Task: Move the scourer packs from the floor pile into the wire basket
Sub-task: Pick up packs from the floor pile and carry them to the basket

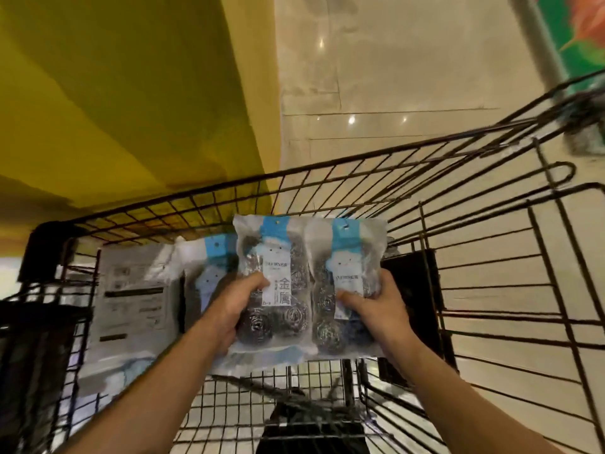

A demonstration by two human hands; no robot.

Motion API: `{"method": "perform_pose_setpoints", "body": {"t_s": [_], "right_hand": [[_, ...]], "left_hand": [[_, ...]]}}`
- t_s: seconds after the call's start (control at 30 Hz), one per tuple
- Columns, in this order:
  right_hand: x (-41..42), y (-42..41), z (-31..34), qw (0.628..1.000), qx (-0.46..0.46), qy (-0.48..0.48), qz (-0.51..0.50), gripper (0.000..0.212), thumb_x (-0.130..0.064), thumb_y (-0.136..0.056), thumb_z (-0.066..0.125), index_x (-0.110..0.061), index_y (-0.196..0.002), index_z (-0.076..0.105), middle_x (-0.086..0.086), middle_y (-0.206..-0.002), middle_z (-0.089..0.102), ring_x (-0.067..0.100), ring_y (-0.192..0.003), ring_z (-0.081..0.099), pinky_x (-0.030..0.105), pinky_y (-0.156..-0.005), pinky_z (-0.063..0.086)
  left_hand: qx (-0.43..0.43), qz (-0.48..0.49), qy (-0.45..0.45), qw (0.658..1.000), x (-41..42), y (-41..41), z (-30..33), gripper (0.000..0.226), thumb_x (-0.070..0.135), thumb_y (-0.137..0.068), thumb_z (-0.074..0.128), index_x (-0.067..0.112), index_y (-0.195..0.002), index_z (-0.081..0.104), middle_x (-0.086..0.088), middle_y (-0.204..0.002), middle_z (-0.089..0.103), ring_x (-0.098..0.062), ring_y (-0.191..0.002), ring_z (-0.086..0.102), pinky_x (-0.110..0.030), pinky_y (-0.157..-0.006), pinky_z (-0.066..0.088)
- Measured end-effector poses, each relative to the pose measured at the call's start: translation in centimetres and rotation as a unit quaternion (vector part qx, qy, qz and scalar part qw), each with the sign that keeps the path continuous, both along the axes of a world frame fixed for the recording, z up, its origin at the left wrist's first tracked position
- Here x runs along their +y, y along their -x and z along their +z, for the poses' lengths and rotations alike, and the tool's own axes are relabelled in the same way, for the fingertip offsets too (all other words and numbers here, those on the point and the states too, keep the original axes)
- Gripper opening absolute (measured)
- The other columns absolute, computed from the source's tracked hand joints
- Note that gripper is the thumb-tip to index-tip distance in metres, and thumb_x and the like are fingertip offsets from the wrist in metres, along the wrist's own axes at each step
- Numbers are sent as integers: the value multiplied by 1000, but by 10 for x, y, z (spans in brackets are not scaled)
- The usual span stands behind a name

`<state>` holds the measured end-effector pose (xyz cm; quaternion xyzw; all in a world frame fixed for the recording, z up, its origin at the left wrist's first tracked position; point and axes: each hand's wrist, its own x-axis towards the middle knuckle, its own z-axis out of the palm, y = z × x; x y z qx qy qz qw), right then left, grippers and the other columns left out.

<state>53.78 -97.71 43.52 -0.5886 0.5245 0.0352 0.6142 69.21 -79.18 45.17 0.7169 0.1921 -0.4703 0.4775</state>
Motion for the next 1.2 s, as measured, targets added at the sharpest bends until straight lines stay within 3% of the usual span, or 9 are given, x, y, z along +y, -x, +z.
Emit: {"method": "perform_pose_setpoints", "body": {"t_s": [0.13, 0.2, 0.3, 0.47, 0.6, 0.73, 0.93, 1.1, 1.2], "right_hand": [[1, -2, -27, 999, 31, 42, 0, 49, -18, -85, 87, -28, -119, 53, -16, -98, 67, 6, -95, 68, 18, -65, 48], [6, -4, -31, 995, 46, 93, 7, 65, -21, -82, 88, -27, -132, 48, -18, -102, 64, 9, -98, 67, 22, -75, 51], [16, -1, -28, 982, 44, 185, 14, 84, -27, -81, 88, -29, -149, 39, -10, -126, 56, 11, -112, 61, 36, -93, 55], [32, 8, -2, 942, 114, 295, 113, 95, -36, -87, 81, -19, -162, 25, 12, -154, 42, 32, -138, 49, 51, -111, 49], [36, 26, 37, 929, 150, 290, 176, 73, -41, -91, 71, -23, -154, 39, 13, -150, 44, 34, -134, 50, 55, -109, 50], [37, 50, 88, 942, 143, 165, 256, 43, -44, -97, 68, -21, -133, 63, 4, -130, 63, 24, -110, 66, 36, -91, 53], [49, 100, 155, 942, 82, 77, 318, 17, -33, -94, 75, -31, -111, 73, -8, -107, 76, 16, -99, 70, 14, -74, 47], [49, 138, 190, 952, 5, 38, 303, 10, -26, -92, 79, -34, -97, 76, -5, -93, 79, 19, -91, 75, 31, -79, 57], [43, 159, 202, 937, -7, 46, 347, 12, -21, -94, 77, -33, -95, 76, -12, -91, 79, 19, -86, 76, 31, -75, 54]], "left_hand": [[-26, -5, -7, 1000, -2, 4, -21, 16, 12, -95, 65, 10, -108, 74, -4, -80, 81, -8, -61, 75, -25, -61, 52], [-51, -28, -16, 998, -3, 6, -23, 19, 21, -90, 71, 15, -107, 73, -3, -89, 81, -8, -76, 77, -33, -73, 56], [-117, -70, -64, 989, -3, 12, -17, 33, 28, -88, 74, 25, -119, 65, 0, -109, 77, -24, -101, 73, -47, -99, 57], [-162, -126, -37, 978, 3, 29, 13, 65, 25, -95, 75, 31, -150, 39, 8, -131, 60, -16, -117, 59, -33, -98, 44], [-136, -136, -28, 981, 24, 40, 46, 86, 22, -97, 74, 26, -164, 21, 11, -138, 48, -12, -129, 50, -36, -108, 41], [-134, -149, -33, 979, 52, 59, 85, 84, 24, -99, 70, 23, -165, 19, -5, -167, 34, -26, -151, 40, -53, -122, 37], [-140, -118, -65, 981, 93, 111, 156, 63, 28, -99, 70, 28, -153, 38, -1, -126, 66, -29, -116, 65, -52, -106, 52], [-154, -67, -82, 982, 131, 171, 192, 22, 25, -98, 67, 32, -118, 61, 0, -110, 73, -36, -104, 72, -38, -82, 56], [-150, 23, -84, 985, 152, 218, 197, 23, 41, -84, 71, 37, -105, 63, 1, -110, 75, -24, -104, 72, -42, -90, 56]]}}
